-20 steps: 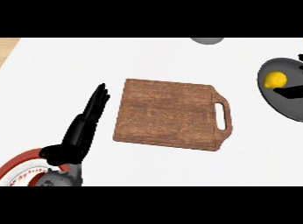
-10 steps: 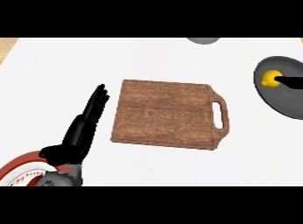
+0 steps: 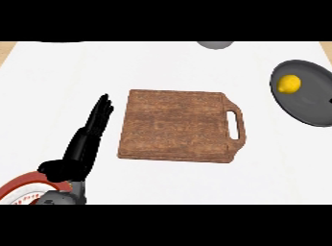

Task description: Pick the lemon from the cutting board and place it in the pan

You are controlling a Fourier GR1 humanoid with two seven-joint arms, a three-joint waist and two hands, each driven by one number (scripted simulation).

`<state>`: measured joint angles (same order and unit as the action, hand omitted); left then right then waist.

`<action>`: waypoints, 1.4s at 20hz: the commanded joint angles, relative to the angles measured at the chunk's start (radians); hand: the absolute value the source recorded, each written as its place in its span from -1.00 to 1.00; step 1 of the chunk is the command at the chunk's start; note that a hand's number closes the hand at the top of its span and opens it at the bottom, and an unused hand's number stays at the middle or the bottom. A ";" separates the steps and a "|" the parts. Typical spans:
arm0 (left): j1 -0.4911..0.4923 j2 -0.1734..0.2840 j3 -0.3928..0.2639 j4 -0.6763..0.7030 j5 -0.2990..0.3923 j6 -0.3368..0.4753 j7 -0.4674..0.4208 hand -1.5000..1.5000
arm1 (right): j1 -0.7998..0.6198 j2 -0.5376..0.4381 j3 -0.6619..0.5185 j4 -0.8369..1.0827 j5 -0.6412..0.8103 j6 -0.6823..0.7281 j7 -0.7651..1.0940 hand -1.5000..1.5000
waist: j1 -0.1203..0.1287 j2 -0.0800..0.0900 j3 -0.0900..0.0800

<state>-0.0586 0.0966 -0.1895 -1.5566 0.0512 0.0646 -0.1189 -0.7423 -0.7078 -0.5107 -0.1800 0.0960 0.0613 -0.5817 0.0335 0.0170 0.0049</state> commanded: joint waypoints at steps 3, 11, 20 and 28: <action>0.001 -0.020 -0.012 0.006 -0.011 0.006 0.001 0.00 | 0.077 -0.087 -0.009 0.006 -0.022 0.267 -0.084 -1.00 | -0.005 -0.003 0.000; 0.076 -0.022 -0.016 -0.077 -0.023 0.014 0.026 0.00 | 0.173 -0.077 0.014 -0.012 -0.012 0.288 -0.193 -1.00 | -0.011 -0.010 -0.002; 0.034 -0.005 0.026 -0.057 -0.007 -0.033 0.036 0.00 | 0.229 -0.063 0.055 -0.024 0.013 0.280 -0.248 -1.00 | -0.014 -0.011 -0.002; 0.025 -0.034 0.035 0.038 -0.031 -0.037 -0.050 0.00 | 0.254 -0.087 0.060 -0.004 0.018 0.243 -0.285 -1.00 | -0.013 -0.008 -0.002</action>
<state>-0.0328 0.0714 -0.1570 -1.5550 0.0265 0.0364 -0.1264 -0.4849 -0.7840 -0.4534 -0.2111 0.1055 0.2972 -0.8263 0.0165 0.0059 0.0025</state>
